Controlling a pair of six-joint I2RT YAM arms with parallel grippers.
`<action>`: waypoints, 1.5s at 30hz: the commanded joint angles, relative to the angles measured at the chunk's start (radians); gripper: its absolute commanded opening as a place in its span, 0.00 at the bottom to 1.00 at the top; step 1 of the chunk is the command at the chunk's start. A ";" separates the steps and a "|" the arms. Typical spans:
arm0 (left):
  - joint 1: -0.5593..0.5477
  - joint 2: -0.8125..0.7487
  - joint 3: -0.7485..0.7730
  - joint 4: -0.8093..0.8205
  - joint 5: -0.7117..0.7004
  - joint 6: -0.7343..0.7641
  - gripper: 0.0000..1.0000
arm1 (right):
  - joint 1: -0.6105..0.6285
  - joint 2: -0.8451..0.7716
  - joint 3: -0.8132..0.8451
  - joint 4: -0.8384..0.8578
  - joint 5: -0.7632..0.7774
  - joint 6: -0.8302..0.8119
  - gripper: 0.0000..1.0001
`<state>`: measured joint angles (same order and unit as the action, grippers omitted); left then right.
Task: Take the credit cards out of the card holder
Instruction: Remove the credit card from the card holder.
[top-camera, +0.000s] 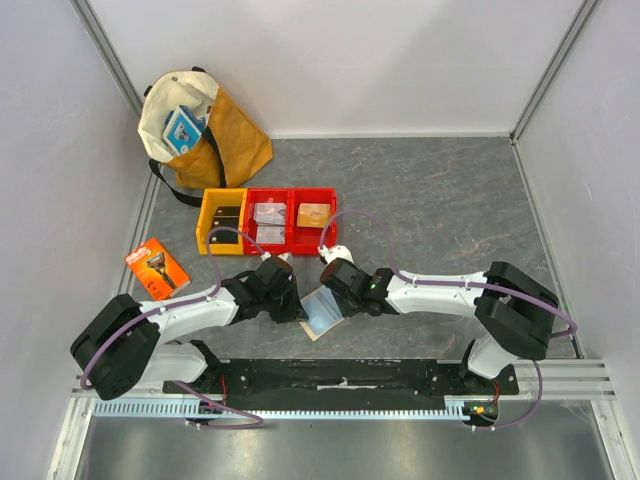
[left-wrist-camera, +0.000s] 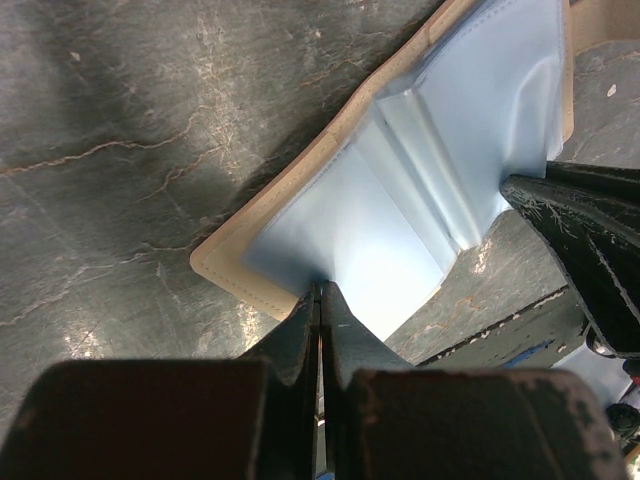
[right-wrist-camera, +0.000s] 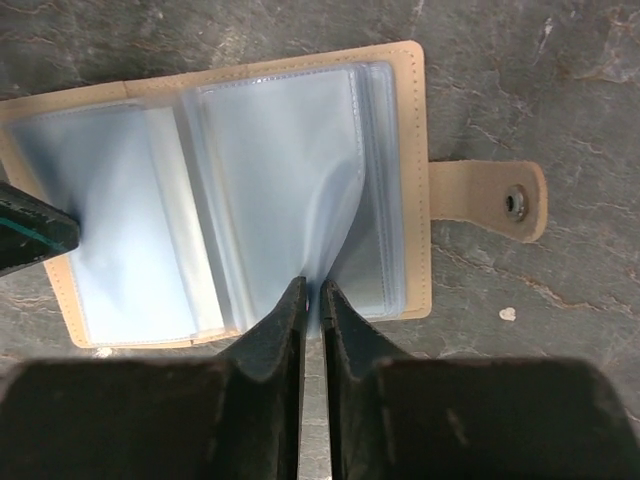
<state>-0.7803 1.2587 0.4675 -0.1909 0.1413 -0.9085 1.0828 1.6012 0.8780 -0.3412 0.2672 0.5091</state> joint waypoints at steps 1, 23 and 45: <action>-0.007 0.033 -0.024 -0.019 0.007 0.005 0.02 | 0.005 -0.013 0.001 0.054 -0.062 -0.026 0.10; -0.007 -0.599 -0.208 -0.140 -0.262 -0.263 0.18 | 0.118 0.034 0.079 0.133 -0.365 -0.241 0.28; -0.005 -0.263 -0.049 -0.025 -0.036 -0.072 0.23 | 0.013 -0.092 -0.007 0.044 0.027 -0.061 0.59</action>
<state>-0.7815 0.9009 0.3626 -0.2687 0.0120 -1.0649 1.1183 1.5135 0.9127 -0.2752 0.2230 0.3775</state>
